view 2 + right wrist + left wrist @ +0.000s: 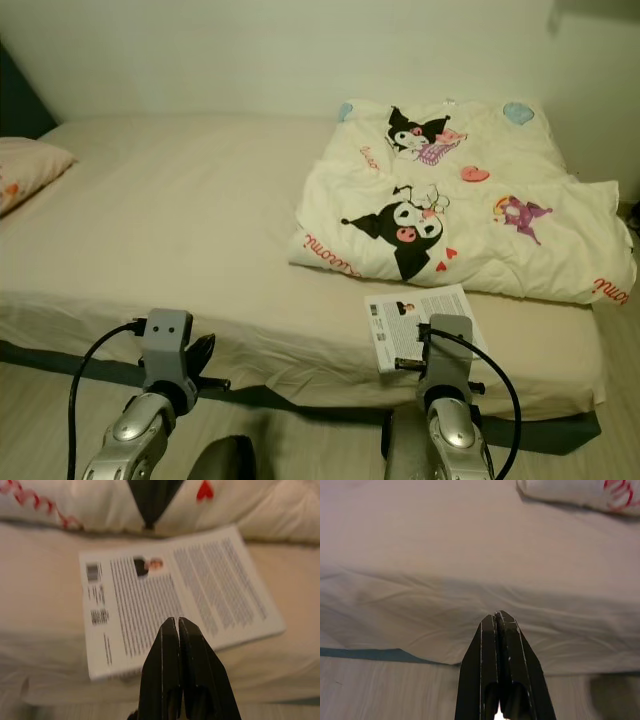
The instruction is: Clean up the room
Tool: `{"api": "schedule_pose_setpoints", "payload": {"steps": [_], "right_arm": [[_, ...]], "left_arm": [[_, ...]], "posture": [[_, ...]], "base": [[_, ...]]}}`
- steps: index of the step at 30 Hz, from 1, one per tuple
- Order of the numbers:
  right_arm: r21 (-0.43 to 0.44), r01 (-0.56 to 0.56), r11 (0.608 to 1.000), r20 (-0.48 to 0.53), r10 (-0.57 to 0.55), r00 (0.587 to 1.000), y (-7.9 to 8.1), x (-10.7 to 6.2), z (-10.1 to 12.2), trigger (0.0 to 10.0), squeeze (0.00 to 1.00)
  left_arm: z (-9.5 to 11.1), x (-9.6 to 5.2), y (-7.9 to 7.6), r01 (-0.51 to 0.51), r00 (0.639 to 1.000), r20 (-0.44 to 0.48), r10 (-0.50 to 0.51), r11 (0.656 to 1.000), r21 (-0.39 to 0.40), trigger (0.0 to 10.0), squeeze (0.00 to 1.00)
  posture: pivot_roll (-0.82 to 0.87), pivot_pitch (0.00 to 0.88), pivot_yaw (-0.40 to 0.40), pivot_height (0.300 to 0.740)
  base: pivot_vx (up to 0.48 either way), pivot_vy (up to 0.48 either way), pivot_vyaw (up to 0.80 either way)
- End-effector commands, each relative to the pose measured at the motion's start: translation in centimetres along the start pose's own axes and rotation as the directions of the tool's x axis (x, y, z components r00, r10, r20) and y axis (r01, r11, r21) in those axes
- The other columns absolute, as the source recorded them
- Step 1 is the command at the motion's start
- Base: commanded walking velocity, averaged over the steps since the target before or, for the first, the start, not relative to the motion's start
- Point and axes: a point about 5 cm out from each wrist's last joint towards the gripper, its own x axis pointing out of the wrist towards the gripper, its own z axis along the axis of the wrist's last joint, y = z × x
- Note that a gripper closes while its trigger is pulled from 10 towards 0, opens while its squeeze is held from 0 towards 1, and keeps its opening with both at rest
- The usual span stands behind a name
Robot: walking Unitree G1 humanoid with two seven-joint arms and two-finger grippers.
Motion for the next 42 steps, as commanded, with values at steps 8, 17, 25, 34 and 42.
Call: {"api": "schedule_pose_setpoints", "payload": {"steps": [8, 17, 25, 34, 42], "right_arm": [[0.098, 0.015, 0.995, -0.037, -0.011, 0.999, 0.6, -0.4, -0.5, 10.0, 0.00], [0.414, -0.014, 0.910, -0.060, 0.043, 0.997, 1.4, -0.8, -0.6, 10.0, 1.00], [0.661, 0.033, 0.749, -0.105, 0.048, 0.993, 2.0, -0.5, -1.5, 10.0, 1.00], [0.690, 0.115, 0.715, -0.173, 0.009, 0.985, 1.5, 0.1, -2.2, 10.0, 0.00], [0.681, 0.144, 0.718, -0.195, -0.011, 0.981, 1.2, 2.0, -1.8, 10.0, 0.00]], "left_arm": [[0.0, -0.4, 0.3, 0.049, 0.999, -0.014, -0.048, 0.998, 0.037, 10.0, 0.00], [0.5, -0.7, 0.2, 0.150, 0.989, 0.002, -0.150, 0.985, 0.090, 10.0, 0.00], [1.2, -0.8, -0.5, 0.290, 0.955, -0.004, -0.296, 0.933, 0.214, 10.0, 0.00], [1.2, -0.7, -1.2, 0.341, 0.938, -0.017, -0.348, 0.908, 0.241, 10.0, 0.00], [0.9, -0.4, -1.2, 0.323, 0.944, -0.015, -0.330, 0.912, 0.254, 10.0, 0.00]], "posture": [[-0.12, 0.216, 0.085, 0.562], [-0.10, 0.242, 0.097, 0.562], [-0.09, 0.257, 0.125, 0.562], [-0.10, 0.244, 0.131, 0.562], [-0.11, 0.232, 0.127, 0.562]], "base": [[0.000, 0.000, 0.00], [0.000, 0.000, 0.00], [0.000, 0.000, 0.00], [0.000, 0.000, 0.00], [0.000, 0.000, 0.00]]}}
